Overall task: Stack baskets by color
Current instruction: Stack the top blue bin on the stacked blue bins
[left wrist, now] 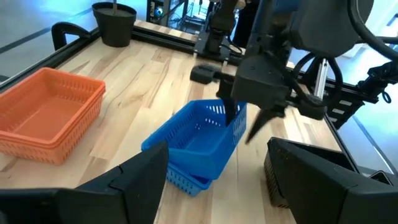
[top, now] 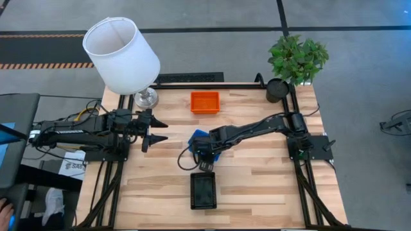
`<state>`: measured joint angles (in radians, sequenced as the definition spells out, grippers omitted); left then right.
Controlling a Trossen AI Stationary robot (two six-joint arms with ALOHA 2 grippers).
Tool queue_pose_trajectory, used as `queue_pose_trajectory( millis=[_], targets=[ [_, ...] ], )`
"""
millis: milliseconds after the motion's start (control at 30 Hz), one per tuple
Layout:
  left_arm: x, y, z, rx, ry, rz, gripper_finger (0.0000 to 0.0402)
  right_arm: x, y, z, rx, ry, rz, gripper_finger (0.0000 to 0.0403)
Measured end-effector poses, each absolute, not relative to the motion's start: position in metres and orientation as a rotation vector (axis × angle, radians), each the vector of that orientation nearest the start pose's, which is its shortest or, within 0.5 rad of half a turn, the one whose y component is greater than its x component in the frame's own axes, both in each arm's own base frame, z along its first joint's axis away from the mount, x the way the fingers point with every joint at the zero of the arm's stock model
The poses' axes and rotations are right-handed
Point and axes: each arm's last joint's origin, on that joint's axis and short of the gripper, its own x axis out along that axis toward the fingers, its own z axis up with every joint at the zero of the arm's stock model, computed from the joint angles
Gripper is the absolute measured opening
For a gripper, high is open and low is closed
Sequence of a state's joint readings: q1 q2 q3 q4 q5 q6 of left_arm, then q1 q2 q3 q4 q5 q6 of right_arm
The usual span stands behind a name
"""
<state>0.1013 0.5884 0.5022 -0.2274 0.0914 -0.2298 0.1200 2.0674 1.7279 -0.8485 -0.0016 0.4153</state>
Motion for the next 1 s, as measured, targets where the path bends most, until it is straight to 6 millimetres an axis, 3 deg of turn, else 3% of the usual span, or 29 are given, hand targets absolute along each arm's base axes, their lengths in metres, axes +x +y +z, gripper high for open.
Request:
queue_pose_trajectory(
  millis=[167, 233, 567, 1000],
  targets=[
    [0.141, 0.012, 0.259, -0.258, 0.309, 0.047, 0.027, 0.428, 0.05, 0.223, 0.296, 1.195, -0.144, 0.0042],
    [0.141, 0.012, 0.259, -0.257, 0.309, 0.047, 0.027, 0.428, 0.05, 0.227, 0.287, 1.179, -0.138, 0.0013],
    [0.141, 0.012, 0.259, -0.268, 0.304, 0.049, 0.027, 0.422, 0.049, 0.254, 0.246, 1.122, -0.21, 0.0006],
    [0.141, 0.013, 0.26, -0.272, 0.298, 0.075, 0.027, 0.418, 0.054, 0.224, 0.245, 1.126, -0.29, 0.0003]
  ],
)
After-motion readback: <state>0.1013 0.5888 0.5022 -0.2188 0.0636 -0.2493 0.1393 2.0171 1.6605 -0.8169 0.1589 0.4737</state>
